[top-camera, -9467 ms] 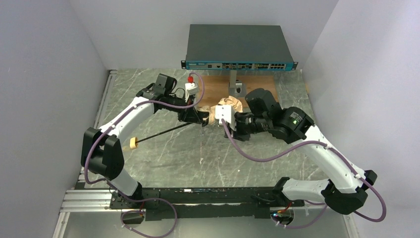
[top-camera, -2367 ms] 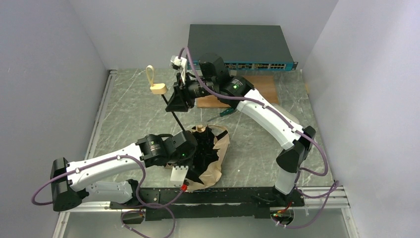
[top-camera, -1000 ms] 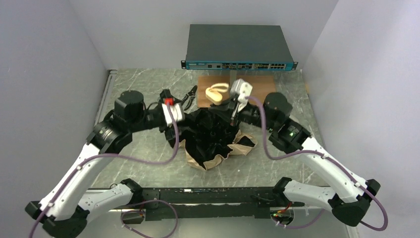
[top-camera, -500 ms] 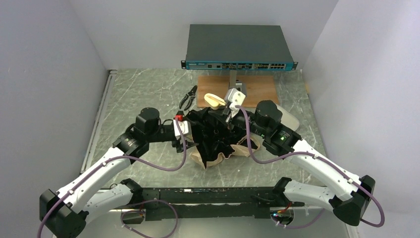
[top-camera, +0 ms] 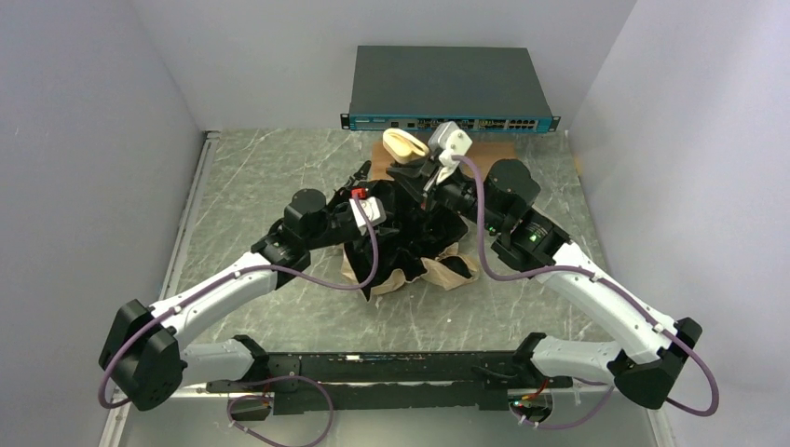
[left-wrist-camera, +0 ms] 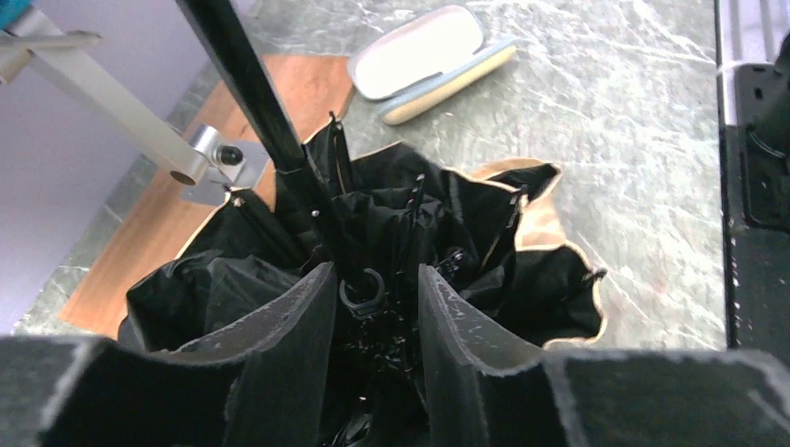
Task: Open the umbrella
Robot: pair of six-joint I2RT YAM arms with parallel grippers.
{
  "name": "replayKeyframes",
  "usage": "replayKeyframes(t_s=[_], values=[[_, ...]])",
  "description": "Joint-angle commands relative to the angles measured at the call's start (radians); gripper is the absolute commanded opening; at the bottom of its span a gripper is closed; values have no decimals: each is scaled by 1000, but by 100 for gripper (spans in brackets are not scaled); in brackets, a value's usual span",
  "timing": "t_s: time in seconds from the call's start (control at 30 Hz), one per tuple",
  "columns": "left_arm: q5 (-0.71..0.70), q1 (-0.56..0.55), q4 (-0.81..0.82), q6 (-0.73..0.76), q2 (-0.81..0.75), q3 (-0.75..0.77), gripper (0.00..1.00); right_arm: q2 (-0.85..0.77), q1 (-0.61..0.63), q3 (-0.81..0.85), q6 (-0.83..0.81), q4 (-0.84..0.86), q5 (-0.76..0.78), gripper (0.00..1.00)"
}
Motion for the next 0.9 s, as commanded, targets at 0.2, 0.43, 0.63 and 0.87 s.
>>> replayKeyframes(t_s=[0.2,0.43,0.63,0.87], values=[[-55,35,88,-92,50,-86,22,59,1,320,114,78,42,0],[-27,63,10,-20,-50,-65,36,59,0,323,112,29,9,0],[-56,63,-84,57,-188,-12,52,26,0,237,73,-1,-47,0],[-32,-9,-93,31,-185,79,54,29,0,149,102,43,-104,0]])
